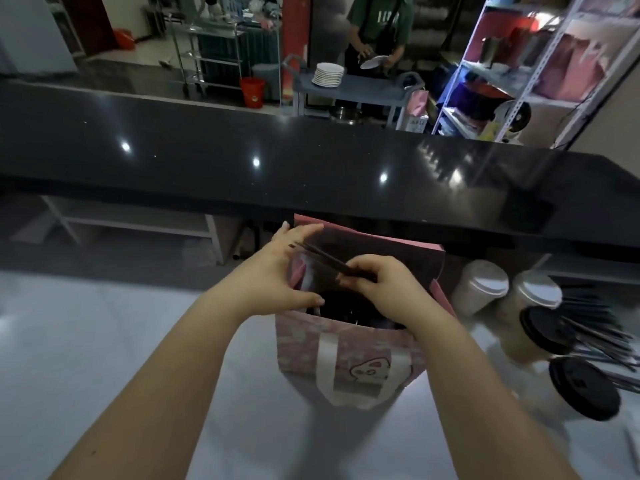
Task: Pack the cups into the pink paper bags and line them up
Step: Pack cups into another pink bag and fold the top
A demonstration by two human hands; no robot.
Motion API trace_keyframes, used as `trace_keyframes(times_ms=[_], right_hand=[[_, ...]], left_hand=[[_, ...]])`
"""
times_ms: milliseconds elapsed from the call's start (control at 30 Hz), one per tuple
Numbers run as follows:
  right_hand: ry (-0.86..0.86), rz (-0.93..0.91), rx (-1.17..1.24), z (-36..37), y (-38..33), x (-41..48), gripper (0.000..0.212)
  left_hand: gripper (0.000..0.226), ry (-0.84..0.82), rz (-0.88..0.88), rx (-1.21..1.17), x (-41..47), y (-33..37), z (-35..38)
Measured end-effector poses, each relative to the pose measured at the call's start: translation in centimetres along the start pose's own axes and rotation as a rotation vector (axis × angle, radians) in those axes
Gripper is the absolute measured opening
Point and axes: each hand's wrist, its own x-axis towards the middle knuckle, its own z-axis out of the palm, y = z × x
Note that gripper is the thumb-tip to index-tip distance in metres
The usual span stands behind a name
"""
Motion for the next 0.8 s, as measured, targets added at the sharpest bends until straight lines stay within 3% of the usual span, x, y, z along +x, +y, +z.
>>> trace_keyframes(times_ms=[100, 167, 267, 400, 567, 800], right_hand=[[0.069, 0.138, -0.160, -1.0, 1.8, 0.1, 0.010], [0.087, 0.230, -0.403, -1.4, 2.5, 0.2, 0.013], [0.051, 0.290, -0.690, -1.2, 2.8, 0.9, 0.030], [0.058, 0.230, -0.689, -0.9, 1.8, 1.0, 0.051], [0.217, 0.089, -0.528, -2.1, -1.0, -1.8, 0.035], [0.420, 0.037, -0.603, -5.8, -1.7, -6.3, 0.028]], left_hand=[[0.118, -0.039, -0.019, -0.026, 0.1, 0.1, 0.2], [0.122, -0.016, -0.035, -0.005, 0.3, 0.6, 0.3], [0.121, -0.001, -0.018, 0.070, 0.5, 0.8, 0.2], [0.098, 0.069, 0.013, 0.318, 0.2, 1.4, 0.1], [0.054, 0.322, 0.057, 0.533, 0.2, 3.6, 0.1], [0.030, 0.457, 0.090, 0.507, 2.7, 8.5, 3.4]])
